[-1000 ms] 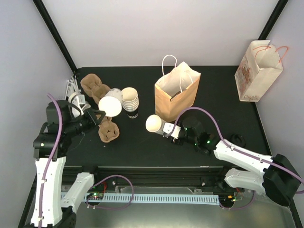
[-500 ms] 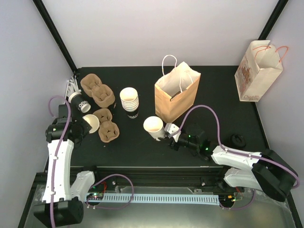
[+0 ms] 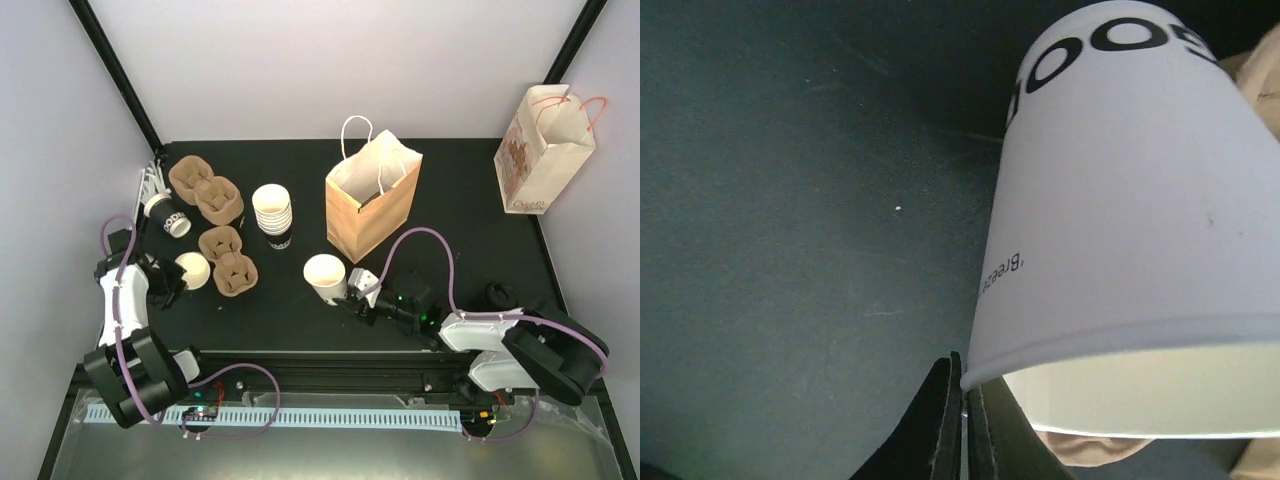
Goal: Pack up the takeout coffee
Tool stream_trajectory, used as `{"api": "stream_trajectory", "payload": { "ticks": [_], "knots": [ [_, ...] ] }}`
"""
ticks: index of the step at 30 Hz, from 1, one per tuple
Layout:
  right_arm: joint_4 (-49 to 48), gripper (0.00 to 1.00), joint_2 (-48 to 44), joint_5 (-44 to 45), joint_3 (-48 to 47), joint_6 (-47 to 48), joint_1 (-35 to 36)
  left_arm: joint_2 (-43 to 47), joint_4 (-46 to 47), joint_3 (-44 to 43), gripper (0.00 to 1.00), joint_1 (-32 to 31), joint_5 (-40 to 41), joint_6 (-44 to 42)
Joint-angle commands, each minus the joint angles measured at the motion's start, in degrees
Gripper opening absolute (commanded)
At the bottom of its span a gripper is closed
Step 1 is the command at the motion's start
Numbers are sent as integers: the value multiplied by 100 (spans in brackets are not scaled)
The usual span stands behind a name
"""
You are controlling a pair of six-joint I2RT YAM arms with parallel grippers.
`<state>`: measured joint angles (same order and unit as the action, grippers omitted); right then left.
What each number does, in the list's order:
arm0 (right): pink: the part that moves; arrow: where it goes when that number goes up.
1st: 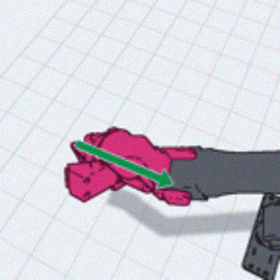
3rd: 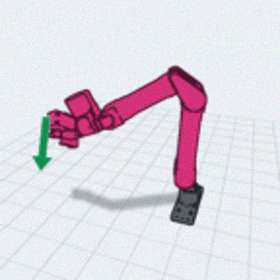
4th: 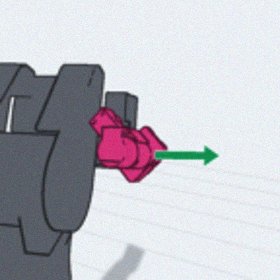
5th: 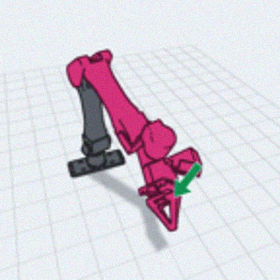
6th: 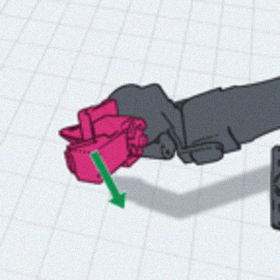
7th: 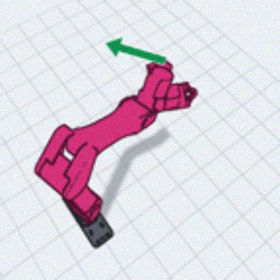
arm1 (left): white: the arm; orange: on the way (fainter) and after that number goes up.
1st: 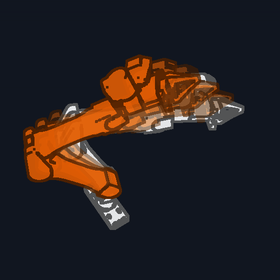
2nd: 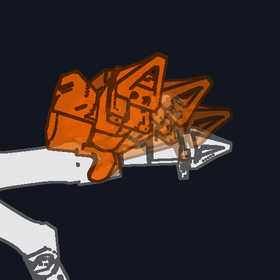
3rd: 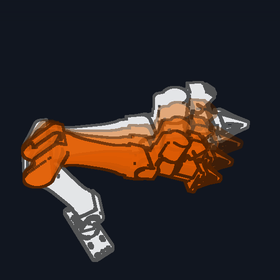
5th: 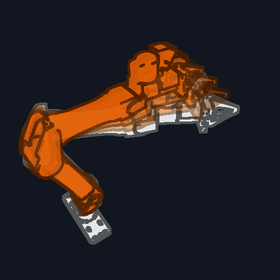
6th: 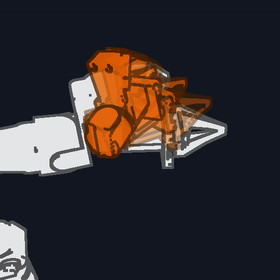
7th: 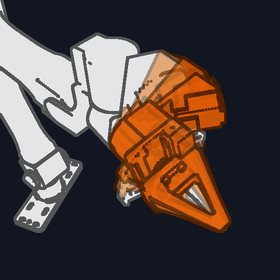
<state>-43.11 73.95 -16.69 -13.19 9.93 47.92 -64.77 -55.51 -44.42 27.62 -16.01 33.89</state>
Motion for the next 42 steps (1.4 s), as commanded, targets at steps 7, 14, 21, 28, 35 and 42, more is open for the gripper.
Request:
{"api": "stream_trajectory", "payload": {
  "ticks": [7,14,21,28,35,42],
  "knots": [
    [-1086,54,418,35,94,-44,136,106,-252,-38,2,692,-1425,-412],
    [-1239,54,581,38,71,-66,175,661,-930,85,6,690,-1602,250],
    [-1198,54,540,9,96,-44,235,506,-1055,-79,9,685,-1511,634],
    [-1200,56,477,38,176,30,237,261,-708,-182,37,692,-1637,746],
    [-1698,59,978,43,201,-7,242,641,-822,-509,77,685,-1386,706],
    [-1866,59,1459,132,131,2,287,1018,-816,-736,85,582,-1041,373]
  ]
}}
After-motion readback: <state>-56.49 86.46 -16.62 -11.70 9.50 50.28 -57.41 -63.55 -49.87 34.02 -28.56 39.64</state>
